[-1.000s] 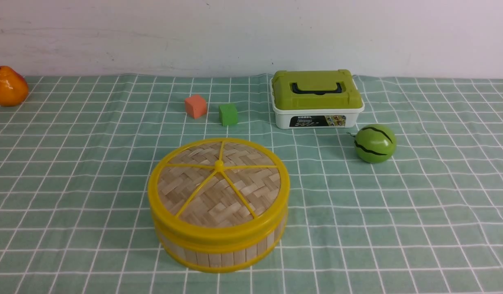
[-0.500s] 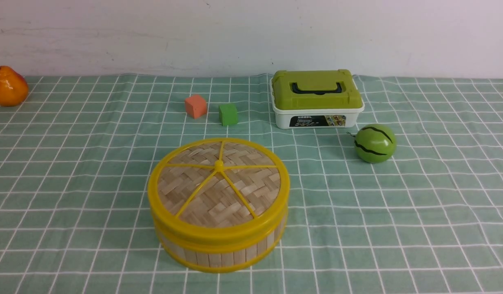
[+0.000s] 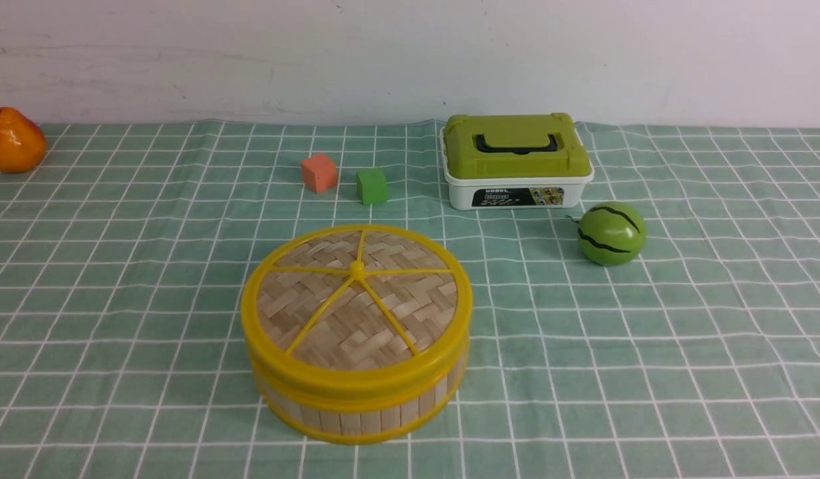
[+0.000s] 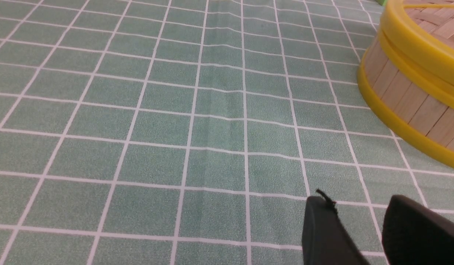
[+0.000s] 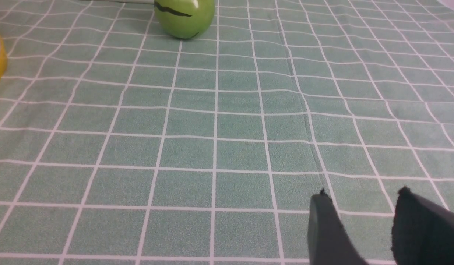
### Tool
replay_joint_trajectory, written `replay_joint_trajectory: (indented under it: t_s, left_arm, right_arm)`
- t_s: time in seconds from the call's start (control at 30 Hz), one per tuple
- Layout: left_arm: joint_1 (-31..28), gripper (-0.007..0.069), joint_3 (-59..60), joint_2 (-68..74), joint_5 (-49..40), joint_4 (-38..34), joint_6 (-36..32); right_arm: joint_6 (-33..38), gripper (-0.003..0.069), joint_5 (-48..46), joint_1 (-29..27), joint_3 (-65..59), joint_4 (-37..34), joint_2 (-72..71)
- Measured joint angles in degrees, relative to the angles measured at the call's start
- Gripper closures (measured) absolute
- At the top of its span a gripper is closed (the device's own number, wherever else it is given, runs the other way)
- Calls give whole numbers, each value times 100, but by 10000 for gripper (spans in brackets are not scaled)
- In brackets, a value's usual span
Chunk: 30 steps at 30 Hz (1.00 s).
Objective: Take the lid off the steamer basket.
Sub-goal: Use the right arm to lift the lid of the steamer
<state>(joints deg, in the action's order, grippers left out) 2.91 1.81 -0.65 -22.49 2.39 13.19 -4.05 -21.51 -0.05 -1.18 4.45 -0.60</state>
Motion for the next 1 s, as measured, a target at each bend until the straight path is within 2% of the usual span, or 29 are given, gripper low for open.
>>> replay_joint_trajectory:
  t_s: [0.67, 0.73, 0.83, 0.87, 0.97, 1.0]
  left_arm:
    - [0, 386, 0, 0, 0, 0, 0]
    - [0, 386, 0, 0, 0, 0, 0]
    - [0, 386, 0, 0, 0, 0, 0]
    - [0, 386, 0, 0, 0, 0, 0]
    - [0, 386, 0, 0, 0, 0, 0]
    - [0, 386, 0, 0, 0, 0, 0]
  right_arm:
    - [-19, 418, -5, 0, 0, -70, 0]
    - [-278, 418, 1, 0, 0, -597, 0]
    - [-1156, 418, 44, 0, -9, -2147, 0]
    - [-1283, 418, 50, 0, -6, -2261, 0]
    - [-2106, 418, 89, 0, -33, -4063, 0]
    - [-2133, 418, 105, 0, -33, -4116, 0]
